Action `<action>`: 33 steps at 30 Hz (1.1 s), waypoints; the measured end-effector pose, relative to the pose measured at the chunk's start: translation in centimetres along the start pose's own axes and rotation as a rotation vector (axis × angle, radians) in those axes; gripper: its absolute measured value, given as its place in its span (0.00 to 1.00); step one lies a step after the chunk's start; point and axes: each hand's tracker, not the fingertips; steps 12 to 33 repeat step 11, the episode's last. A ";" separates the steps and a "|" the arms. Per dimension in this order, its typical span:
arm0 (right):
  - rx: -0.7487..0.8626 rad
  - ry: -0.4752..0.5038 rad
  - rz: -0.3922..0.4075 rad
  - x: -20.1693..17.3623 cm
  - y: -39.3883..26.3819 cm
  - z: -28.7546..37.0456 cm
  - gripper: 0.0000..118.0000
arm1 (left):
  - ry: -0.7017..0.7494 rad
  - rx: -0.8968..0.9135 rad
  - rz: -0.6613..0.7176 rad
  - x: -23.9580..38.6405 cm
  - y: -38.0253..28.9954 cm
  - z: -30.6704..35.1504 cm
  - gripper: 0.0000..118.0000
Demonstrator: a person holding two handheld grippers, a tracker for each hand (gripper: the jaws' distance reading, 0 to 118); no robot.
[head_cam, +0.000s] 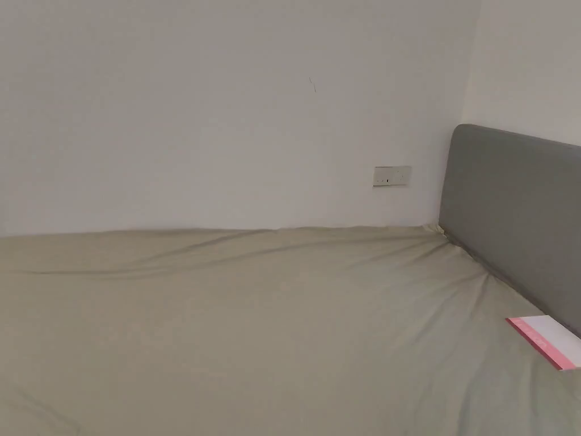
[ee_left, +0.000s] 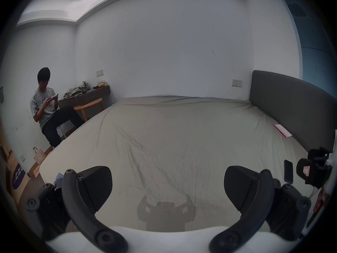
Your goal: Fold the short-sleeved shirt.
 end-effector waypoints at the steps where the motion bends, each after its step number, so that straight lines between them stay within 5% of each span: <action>1: -0.026 -0.008 0.011 0.0 -0.5 -1.2 0.91 | 0.002 -0.010 0.001 0.3 -0.4 -1.2 1.00; 10: -0.151 -0.025 -0.021 0.6 -4.5 -9.6 0.91 | -0.035 -0.144 -0.068 4.0 -3.3 -10.4 1.00; 33: -0.155 -0.022 -0.030 0.7 -4.7 -9.9 0.91 | -0.038 -0.142 -0.071 4.2 -3.5 -10.6 1.00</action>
